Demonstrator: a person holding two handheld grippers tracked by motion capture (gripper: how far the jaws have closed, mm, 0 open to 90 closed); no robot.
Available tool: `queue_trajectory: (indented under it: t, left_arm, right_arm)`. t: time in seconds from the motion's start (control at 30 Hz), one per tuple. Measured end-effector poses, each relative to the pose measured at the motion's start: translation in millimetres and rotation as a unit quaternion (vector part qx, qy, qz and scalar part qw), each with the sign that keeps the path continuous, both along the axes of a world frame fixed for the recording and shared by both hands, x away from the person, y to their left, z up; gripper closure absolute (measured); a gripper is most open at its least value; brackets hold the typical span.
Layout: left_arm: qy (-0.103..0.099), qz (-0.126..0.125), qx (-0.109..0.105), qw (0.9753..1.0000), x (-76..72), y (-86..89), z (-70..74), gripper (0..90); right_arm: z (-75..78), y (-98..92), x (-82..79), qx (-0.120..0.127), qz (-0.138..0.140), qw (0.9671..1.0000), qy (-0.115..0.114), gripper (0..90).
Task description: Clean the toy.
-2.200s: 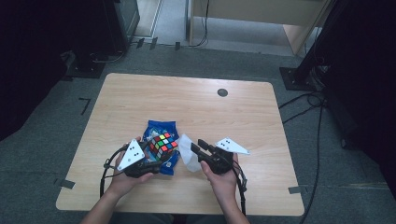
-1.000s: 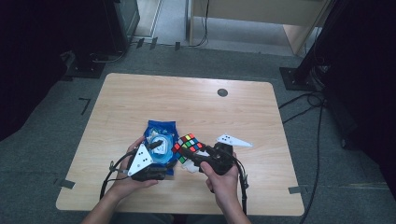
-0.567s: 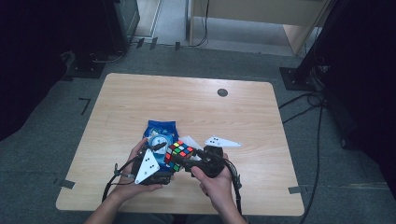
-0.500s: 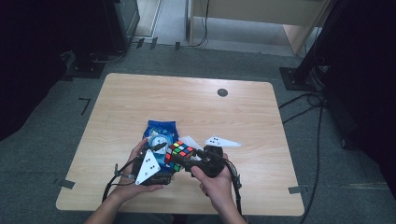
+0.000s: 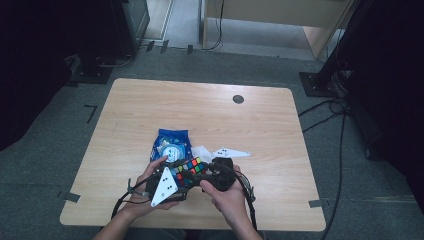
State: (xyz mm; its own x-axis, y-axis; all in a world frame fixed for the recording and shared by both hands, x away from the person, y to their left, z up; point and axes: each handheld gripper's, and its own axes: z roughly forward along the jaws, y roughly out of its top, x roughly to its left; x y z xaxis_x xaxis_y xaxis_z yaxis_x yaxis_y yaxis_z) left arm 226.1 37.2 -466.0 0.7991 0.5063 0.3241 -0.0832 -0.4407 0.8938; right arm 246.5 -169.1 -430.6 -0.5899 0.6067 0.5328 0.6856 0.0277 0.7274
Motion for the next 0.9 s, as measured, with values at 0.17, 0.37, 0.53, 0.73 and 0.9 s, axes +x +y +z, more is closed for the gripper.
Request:
queue_trajectory:
  t: [0.17, 0.37, 0.53, 0.73, 0.9]
  left_arm:
    - [0.035, 0.044, -0.037, 0.9977, 16.4, 21.2, 3.2, 33.7]
    - [0.085, 0.088, -0.082, 0.9891, 34.4, 47.5, 3.9, 33.7]
    - [0.090, 0.083, -0.080, 0.9893, 33.3, 46.3, 2.6, 33.7]
    - [0.091, 0.074, -0.072, 0.9905, 32.3, 42.5, -0.5, 33.7]
    - [0.093, 0.067, -0.070, 0.9909, 30.7, 40.8, -0.5, 33.8]
  right_arm:
    - [3.9, -7.3, -0.5, 0.004, 0.017, 0.9990, -0.040, 35.3]
    - [-21.8, -12.5, 7.8, -0.098, -0.031, 0.9888, -0.108, 39.8]
    - [-67.0, -14.4, 26.5, -0.173, -0.097, 0.9771, -0.077, 37.6]
    - [-86.1, -20.2, 37.1, -0.201, -0.103, 0.9728, -0.052, 38.8]
    - [-88.6, -18.4, 35.2, -0.228, -0.102, 0.9659, -0.067, 47.7]
